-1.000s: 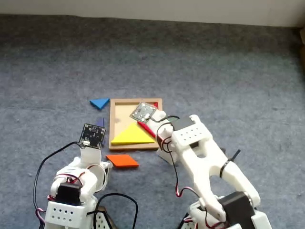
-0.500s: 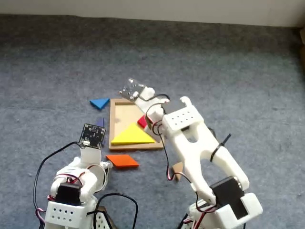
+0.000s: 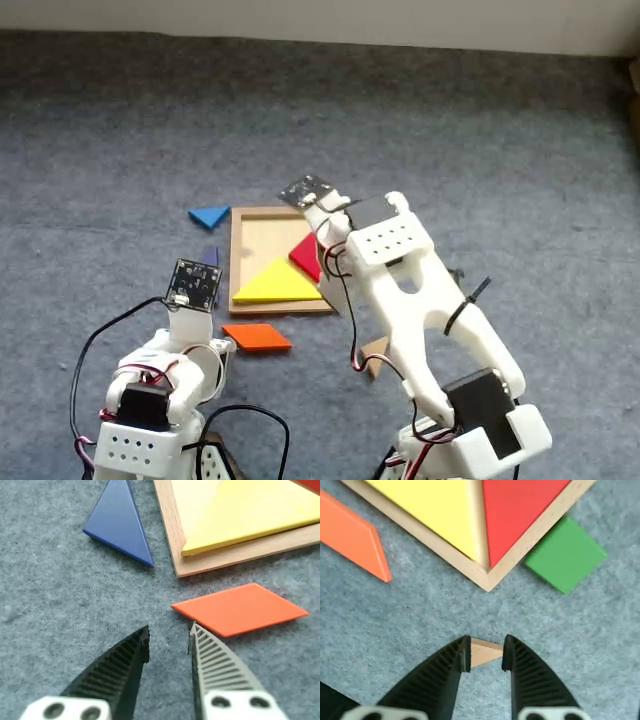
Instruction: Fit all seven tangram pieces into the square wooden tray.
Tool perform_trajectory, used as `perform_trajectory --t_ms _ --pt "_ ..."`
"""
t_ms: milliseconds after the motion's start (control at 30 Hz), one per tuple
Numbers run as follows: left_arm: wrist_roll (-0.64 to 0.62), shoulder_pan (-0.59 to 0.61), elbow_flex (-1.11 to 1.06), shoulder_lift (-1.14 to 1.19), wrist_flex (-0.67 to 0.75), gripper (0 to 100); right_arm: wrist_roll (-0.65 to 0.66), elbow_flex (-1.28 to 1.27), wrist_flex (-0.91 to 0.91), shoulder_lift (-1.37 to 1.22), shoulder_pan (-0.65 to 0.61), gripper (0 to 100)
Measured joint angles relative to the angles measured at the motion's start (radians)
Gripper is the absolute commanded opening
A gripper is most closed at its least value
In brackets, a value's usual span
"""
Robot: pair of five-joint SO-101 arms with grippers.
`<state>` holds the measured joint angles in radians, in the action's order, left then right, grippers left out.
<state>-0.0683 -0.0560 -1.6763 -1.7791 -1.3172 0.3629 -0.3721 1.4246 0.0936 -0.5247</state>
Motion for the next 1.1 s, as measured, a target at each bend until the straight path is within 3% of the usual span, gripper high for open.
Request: perform_trajectory --t_ms 333,733,833,1033,1100 --pt "0.000 0.000 0.000 0.000 0.000 15 -0.147 -0.324 -0.112 0.287 0.066 9.1" --pt "0.000 0.000 0.000 0.000 0.000 15 -0.707 -0.713 -0.532 0.413 0.074 9.2" --pt "0.000 0.000 0.000 0.000 0.000 15 -0.770 -0.723 -0.545 0.417 0.074 9.7" --pt "0.000 0.000 0.000 0.000 0.000 15 -0.901 -0.709 -0.457 0.417 0.074 26.2" --pt "0.000 0.000 0.000 0.000 0.000 15 -0.928 -0.681 -0.399 0.417 0.077 27.1"
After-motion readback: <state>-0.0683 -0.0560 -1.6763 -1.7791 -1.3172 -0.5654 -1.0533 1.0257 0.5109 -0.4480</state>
